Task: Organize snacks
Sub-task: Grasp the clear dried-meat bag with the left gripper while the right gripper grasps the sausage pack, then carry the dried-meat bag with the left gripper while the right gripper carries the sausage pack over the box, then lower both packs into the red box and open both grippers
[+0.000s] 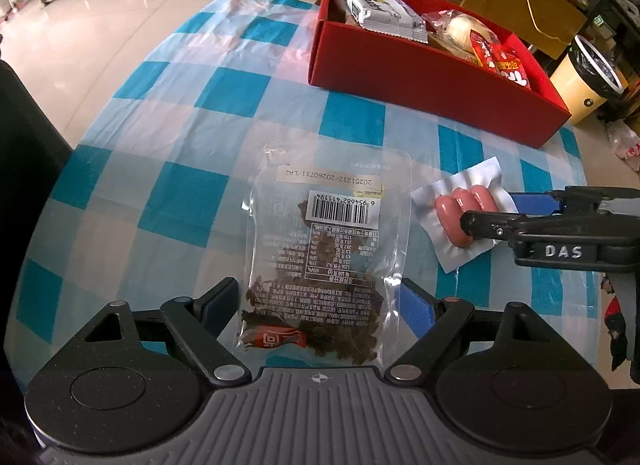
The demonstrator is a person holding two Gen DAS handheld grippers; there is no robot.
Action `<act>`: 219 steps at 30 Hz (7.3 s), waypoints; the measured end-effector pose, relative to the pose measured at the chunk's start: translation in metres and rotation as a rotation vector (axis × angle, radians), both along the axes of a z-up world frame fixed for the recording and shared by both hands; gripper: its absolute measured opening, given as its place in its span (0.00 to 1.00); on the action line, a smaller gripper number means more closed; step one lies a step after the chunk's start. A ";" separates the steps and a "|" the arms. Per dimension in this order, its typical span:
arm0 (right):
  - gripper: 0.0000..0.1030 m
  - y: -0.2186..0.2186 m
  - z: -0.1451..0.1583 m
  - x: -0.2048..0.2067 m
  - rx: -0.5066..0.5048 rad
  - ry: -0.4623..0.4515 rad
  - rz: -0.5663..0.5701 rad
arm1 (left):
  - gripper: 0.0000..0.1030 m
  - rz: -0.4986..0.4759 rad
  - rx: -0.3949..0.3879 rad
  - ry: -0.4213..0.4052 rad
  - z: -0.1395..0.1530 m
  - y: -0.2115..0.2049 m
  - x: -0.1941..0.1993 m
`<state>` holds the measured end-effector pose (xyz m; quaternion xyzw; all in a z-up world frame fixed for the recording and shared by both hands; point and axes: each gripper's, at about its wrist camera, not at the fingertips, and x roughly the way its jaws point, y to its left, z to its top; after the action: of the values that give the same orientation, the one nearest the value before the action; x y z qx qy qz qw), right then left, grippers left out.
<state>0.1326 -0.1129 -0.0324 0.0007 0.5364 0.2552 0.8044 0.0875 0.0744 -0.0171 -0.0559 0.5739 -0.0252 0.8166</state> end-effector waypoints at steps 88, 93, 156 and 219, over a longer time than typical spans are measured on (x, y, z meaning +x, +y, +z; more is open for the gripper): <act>0.68 -0.063 0.091 0.036 0.167 -0.321 -0.200 | 0.87 -0.099 0.021 -0.290 0.071 -0.072 0.083; 0.68 -0.070 0.090 0.053 0.172 -0.328 -0.236 | 0.87 -0.097 0.036 -0.302 0.070 -0.079 0.104; 0.68 -0.071 0.051 0.132 0.077 -0.259 -0.304 | 0.87 -0.057 0.114 -0.261 0.034 -0.097 0.194; 0.71 -0.070 0.027 0.140 0.036 -0.176 -0.330 | 0.93 -0.064 0.213 -0.220 0.016 -0.103 0.195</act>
<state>0.2728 -0.1828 -0.0053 0.0806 0.4518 0.1284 0.8792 0.2825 -0.0282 -0.0014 0.0524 0.4819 0.0039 0.8747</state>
